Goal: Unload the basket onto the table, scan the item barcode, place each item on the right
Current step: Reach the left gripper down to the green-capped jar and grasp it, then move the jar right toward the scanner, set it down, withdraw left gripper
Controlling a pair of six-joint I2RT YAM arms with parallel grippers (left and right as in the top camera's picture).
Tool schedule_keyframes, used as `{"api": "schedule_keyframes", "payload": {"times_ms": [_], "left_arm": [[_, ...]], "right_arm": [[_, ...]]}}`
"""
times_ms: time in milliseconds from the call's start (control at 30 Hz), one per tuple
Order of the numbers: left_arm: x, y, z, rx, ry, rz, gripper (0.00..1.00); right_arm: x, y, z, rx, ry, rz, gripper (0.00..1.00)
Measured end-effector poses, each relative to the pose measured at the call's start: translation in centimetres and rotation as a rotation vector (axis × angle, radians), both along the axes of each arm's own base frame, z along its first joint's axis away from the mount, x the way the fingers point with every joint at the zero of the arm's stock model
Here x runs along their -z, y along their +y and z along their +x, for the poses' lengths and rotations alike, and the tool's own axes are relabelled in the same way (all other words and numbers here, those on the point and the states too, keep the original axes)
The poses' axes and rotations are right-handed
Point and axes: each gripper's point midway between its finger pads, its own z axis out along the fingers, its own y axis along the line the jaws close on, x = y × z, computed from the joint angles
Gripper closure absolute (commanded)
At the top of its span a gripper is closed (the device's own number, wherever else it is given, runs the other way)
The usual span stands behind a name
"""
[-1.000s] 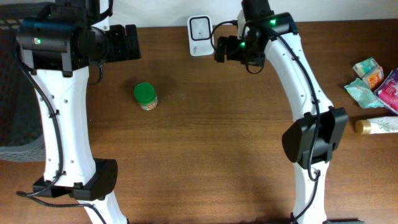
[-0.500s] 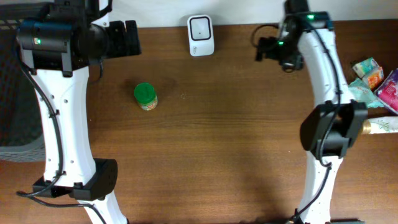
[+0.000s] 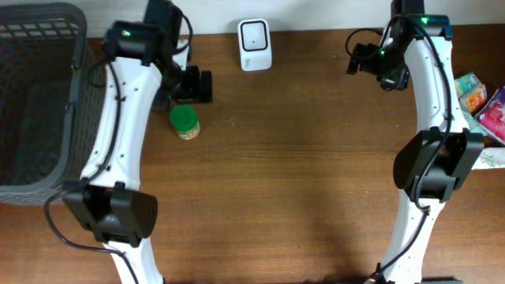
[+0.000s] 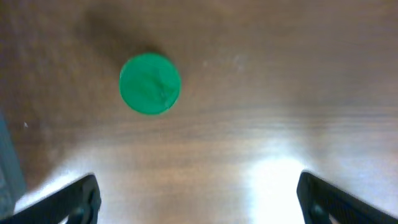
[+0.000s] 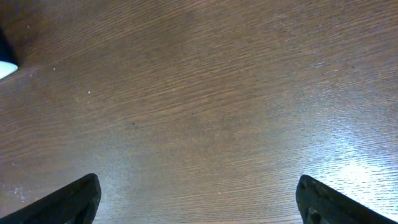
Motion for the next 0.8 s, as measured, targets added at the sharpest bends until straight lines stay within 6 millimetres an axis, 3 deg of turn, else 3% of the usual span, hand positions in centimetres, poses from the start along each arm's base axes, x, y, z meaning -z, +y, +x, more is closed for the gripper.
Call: {"api": "schedule_keyframes", "payload": {"times_ms": [100, 200, 433, 500, 600, 700, 800], "left_arm": [[5.4, 1.3, 1.4, -0.056, 0.01, 0.084, 0.01], [7.8, 2.8, 2.9, -0.125, -0.042, 0.151, 0.01], [8.7, 3.6, 4.2, -0.165, -0.087, 0.161, 0.01], [10.4, 3.2, 4.2, -0.157, -0.049, 0.144, 0.01], [14.8, 2.6, 3.8, -0.145, 0.052, 0.13, 0.01], [15.8, 2.4, 3.5, -0.142, 0.076, 0.126, 0.0], [15.8, 2.1, 3.4, -0.141, 0.083, 0.105, 0.16]], "right_arm": [[0.0, 0.0, 0.0, 0.0, 0.0, 0.0, 0.01], [0.0, 0.0, 0.0, 0.0, 0.0, 0.0, 0.01], [-0.1, 0.0, 0.0, 0.0, -0.001, 0.0, 0.01], [-0.1, 0.0, 0.0, 0.0, -0.002, 0.0, 0.01], [-0.1, 0.0, 0.0, 0.0, -0.001, 0.0, 0.01], [-0.1, 0.0, 0.0, 0.0, -0.002, 0.0, 0.01], [-0.1, 0.0, 0.0, 0.0, -0.002, 0.0, 0.01]]}}
